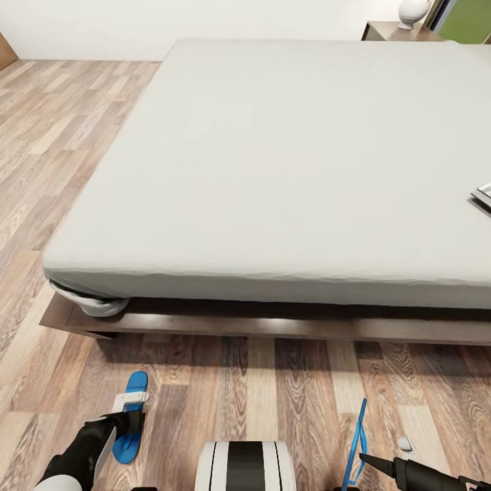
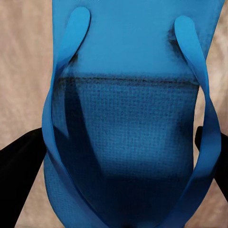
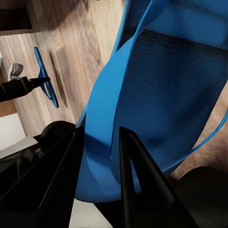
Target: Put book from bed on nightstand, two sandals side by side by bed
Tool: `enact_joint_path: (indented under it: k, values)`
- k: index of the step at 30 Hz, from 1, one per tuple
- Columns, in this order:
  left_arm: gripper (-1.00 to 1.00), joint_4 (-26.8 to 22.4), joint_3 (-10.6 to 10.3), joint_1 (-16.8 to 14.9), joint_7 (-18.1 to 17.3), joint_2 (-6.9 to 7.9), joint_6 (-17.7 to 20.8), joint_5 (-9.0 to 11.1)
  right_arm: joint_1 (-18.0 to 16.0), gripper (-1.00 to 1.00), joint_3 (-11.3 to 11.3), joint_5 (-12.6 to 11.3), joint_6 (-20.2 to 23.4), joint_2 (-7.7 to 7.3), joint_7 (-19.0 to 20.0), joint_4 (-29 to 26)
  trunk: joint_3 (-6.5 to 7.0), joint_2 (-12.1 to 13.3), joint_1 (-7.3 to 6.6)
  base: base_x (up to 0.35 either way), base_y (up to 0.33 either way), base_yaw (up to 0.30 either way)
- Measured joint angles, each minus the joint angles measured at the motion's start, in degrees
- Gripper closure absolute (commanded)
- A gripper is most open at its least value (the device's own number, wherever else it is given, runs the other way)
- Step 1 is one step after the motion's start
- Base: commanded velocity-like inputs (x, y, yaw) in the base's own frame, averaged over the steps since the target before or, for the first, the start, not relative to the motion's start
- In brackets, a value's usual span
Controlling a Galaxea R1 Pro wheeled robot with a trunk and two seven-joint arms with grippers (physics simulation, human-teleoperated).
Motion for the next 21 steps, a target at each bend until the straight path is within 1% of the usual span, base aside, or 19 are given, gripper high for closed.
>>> enact_joint_path:
  k: [5, 6, 8, 9, 11, 12, 13, 14, 17, 19, 20, 21]
  values:
    - [1.00, 0.0, 0.0, 0.0, 0.0, -0.06, 0.0, 0.0, 0.0, 1.00, 0.0, 0.0, 0.1, -0.03, -0.1, -0.1, 0.00, 0.0, 0.00, 0.000, 0.000, 0.000]
    - [1.00, 0.0, 0.0, 0.0, 0.0, -0.08, 0.0, 0.0, 0.0, 1.00, -0.4, -0.1, 0.4, -0.08, -0.1, -0.1, 0.00, 0.0, 0.00, 0.000, 0.000, 0.000]
    - [1.00, 0.0, 0.0, 0.0, -0.1, -0.11, 0.0, 0.0, 0.0, 1.00, -0.7, -0.1, 3.1, -0.20, -0.1, -0.4, 0.00, 0.0, 0.00, 0.000, 0.000, 0.000]
    - [1.00, 0.0, 0.0, 0.0, -0.1, -0.14, 0.0, 0.0, -0.2, 1.00, -0.8, -0.1, 6.8, -0.53, -0.1, -0.6, 0.00, 0.0, 0.00, 0.000, 0.000, 0.000]
    - [1.00, 0.0, 0.0, 0.0, -0.1, -0.16, 0.0, 0.0, -0.3, 1.00, -1.0, -0.2, 11.5, -1.71, -0.3, -1.2, 0.00, 0.0, 0.00, 0.000, 0.000, 0.000]
    - [1.00, 0.0, 0.0, 0.0, -0.1, -0.17, 0.0, 0.0, -0.4, 1.00, -1.2, -0.3, 13.7, -2.64, -0.3, -2.1, 0.00, 0.0, 0.00, 0.000, 0.000, 0.000]
    - [1.00, 0.0, -0.1, 0.0, -0.1, -0.17, 0.0, 0.0, -0.5, 1.00, -1.3, -0.4, 14.7, -3.27, -0.3, -3.0, 0.00, 0.0, 0.00, 0.000, 0.000, 0.000]
    - [1.00, 0.1, -0.1, 0.0, -0.1, -0.19, 0.0, 0.0, -0.6, 1.00, -1.3, -0.5, 16.8, -4.18, 0.0, -4.7, 0.00, 0.0, 0.00, 0.000, 0.000, 0.000]
    - [1.00, 0.7, -0.1, 0.0, -0.2, -0.18, 0.0, 0.0, -0.6, 1.00, -1.1, -0.5, 21.6, -5.50, 0.1, -7.6, 0.00, 0.0, 0.00, 0.000, 0.000, 0.000]
    - [1.00, 1.0, -0.1, 0.0, -0.2, -0.18, 0.0, 0.0, -0.6, 1.00, -1.3, -0.5, 23.7, -6.40, 0.1, -10.4, 0.00, 0.0, 0.00, 0.000, 0.000, 0.000]
    - [1.00, 1.1, 0.0, 0.0, -0.2, -0.17, 0.0, 0.0, -0.6, 1.00, -1.2, -0.5, 24.4, -7.31, 0.1, -11.9, 0.00, 0.0, 0.00, 0.000, 0.000, 0.000]
    - [1.00, 1.1, 0.0, 0.0, -0.2, -0.19, 0.0, 0.0, -0.6, 1.00, -1.2, -0.5, 24.8, -7.90, 0.1, -12.6, 0.00, 0.0, 0.00, 0.000, 0.000, 0.000]
